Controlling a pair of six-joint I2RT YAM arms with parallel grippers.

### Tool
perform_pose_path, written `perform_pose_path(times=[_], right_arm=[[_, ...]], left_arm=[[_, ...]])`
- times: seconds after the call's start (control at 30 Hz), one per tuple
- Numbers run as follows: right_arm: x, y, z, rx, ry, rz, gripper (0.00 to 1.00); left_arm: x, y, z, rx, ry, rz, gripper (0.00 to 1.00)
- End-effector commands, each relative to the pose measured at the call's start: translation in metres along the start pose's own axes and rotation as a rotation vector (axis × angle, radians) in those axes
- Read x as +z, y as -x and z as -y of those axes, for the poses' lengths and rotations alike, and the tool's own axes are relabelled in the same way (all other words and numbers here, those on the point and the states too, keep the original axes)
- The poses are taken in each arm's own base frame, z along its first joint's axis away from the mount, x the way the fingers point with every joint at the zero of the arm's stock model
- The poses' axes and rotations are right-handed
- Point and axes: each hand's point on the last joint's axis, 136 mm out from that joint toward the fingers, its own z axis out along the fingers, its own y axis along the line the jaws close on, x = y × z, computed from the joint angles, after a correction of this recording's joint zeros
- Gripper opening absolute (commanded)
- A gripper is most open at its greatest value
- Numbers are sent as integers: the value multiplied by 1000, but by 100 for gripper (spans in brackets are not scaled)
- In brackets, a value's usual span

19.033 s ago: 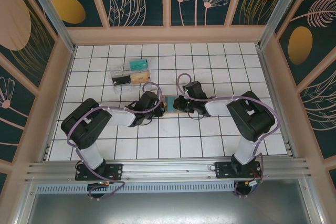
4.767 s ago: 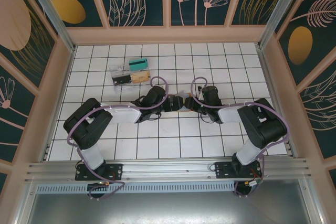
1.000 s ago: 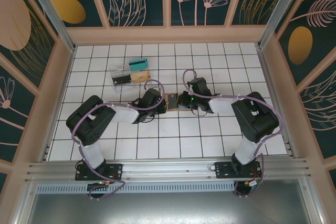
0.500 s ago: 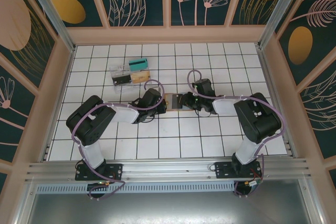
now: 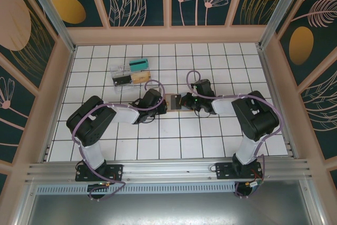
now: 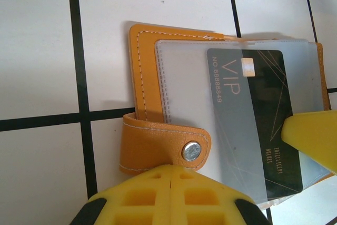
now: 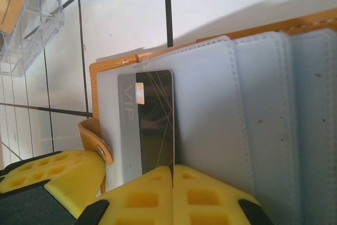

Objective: Take the credit cards out of the card holder

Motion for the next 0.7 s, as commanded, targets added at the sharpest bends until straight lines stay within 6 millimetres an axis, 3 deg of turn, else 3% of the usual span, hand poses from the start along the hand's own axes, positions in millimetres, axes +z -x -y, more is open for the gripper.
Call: perform_pose_path(times=[0.0, 0.43, 0.67], right_arm=[[-1, 2, 11, 5, -40, 1, 0], [-29, 13, 43, 26, -87, 31, 0], [-50, 18, 44, 36, -51, 76, 0]], left_arm=[[6, -22, -16, 3, 54, -78, 1], [4, -22, -18, 9, 61, -77, 1], [3, -21, -17, 14, 60, -74, 1]])
